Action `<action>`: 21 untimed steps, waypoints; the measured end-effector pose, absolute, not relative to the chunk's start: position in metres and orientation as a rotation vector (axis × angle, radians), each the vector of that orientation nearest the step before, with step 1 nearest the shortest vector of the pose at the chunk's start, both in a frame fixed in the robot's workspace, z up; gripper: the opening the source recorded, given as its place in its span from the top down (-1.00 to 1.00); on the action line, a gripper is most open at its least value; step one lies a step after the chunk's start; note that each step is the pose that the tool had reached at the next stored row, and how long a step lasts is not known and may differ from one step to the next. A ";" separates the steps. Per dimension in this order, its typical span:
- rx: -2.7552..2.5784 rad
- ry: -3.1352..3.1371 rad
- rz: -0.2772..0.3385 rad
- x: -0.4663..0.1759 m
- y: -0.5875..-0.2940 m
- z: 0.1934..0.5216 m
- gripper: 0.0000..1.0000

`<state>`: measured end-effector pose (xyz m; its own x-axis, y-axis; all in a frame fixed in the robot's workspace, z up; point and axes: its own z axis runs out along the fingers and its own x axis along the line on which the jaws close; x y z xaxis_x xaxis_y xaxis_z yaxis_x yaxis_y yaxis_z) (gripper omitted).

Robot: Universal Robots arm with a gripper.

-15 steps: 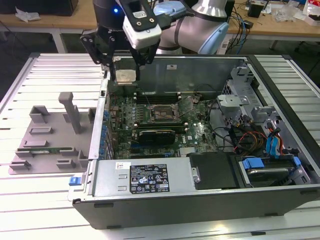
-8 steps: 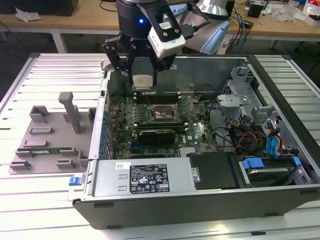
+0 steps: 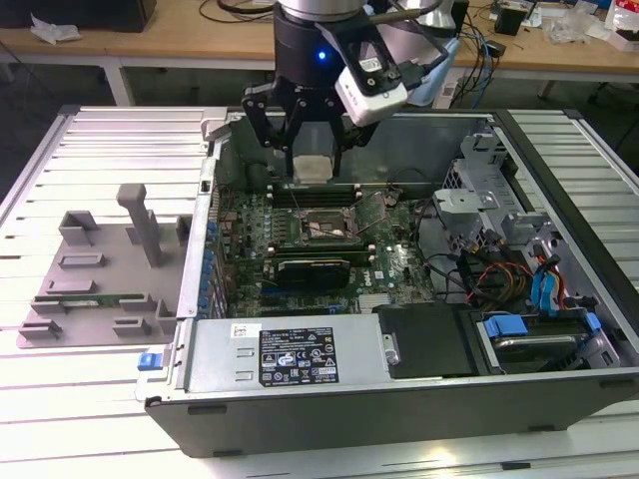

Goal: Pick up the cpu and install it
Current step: 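Pick up the cpu and move it towards the insertion slot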

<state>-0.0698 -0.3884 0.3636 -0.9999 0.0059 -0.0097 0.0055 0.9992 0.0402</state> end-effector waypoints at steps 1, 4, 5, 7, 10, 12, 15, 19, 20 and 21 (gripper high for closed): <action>0.009 3.131 0.063 -0.067 -0.385 0.361 -0.09; 0.009 3.131 0.063 -0.062 -0.371 0.352 -0.09; 0.009 3.131 0.063 -0.062 -0.368 0.350 -0.09; 0.009 3.131 0.063 -0.061 -0.365 0.346 -0.09; 0.009 3.131 0.063 -0.059 -0.360 0.339 -0.09; 0.009 3.131 0.063 -0.057 -0.350 0.332 -0.09; 0.009 3.131 0.063 -0.054 -0.339 0.319 -0.09; 0.009 3.132 0.063 -0.050 -0.332 0.305 -0.09; 0.009 3.132 0.063 -0.050 -0.330 0.300 -0.09; 0.009 3.132 0.063 -0.049 -0.329 0.298 -0.09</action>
